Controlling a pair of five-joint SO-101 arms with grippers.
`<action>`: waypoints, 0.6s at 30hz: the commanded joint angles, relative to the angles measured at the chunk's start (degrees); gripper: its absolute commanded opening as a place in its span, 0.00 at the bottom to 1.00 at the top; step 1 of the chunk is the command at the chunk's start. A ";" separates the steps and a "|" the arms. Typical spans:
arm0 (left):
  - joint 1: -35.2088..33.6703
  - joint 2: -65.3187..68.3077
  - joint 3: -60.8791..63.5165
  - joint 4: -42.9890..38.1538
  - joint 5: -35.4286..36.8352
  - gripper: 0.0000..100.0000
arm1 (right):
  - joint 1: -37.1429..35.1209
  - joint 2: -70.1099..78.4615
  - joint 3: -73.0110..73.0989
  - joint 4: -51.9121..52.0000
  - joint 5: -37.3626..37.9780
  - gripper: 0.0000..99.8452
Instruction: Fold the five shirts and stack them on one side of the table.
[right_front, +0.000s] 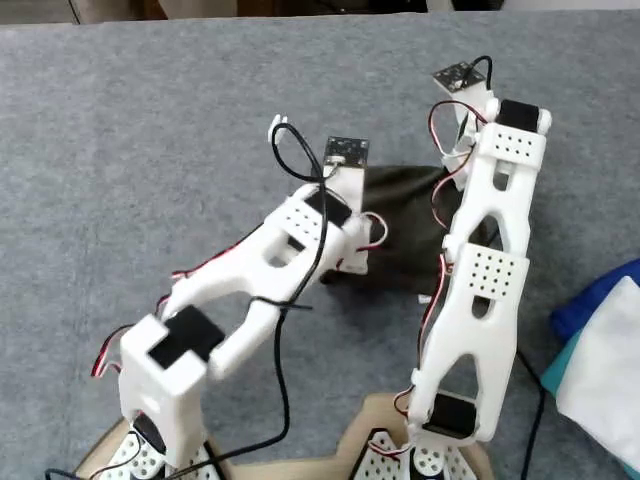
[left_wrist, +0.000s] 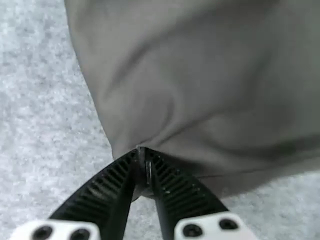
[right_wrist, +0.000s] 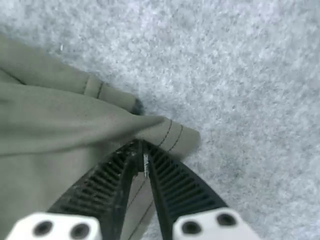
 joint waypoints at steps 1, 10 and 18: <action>-1.67 3.12 -2.73 -0.44 0.26 0.02 | 0.92 0.40 -2.68 0.18 -0.44 0.01; 2.46 2.68 2.81 3.25 -1.49 0.02 | 1.89 1.80 -2.68 -2.37 1.85 0.01; 1.32 -8.57 3.60 2.64 -1.76 0.02 | 1.36 -1.10 -6.37 0.88 1.93 0.01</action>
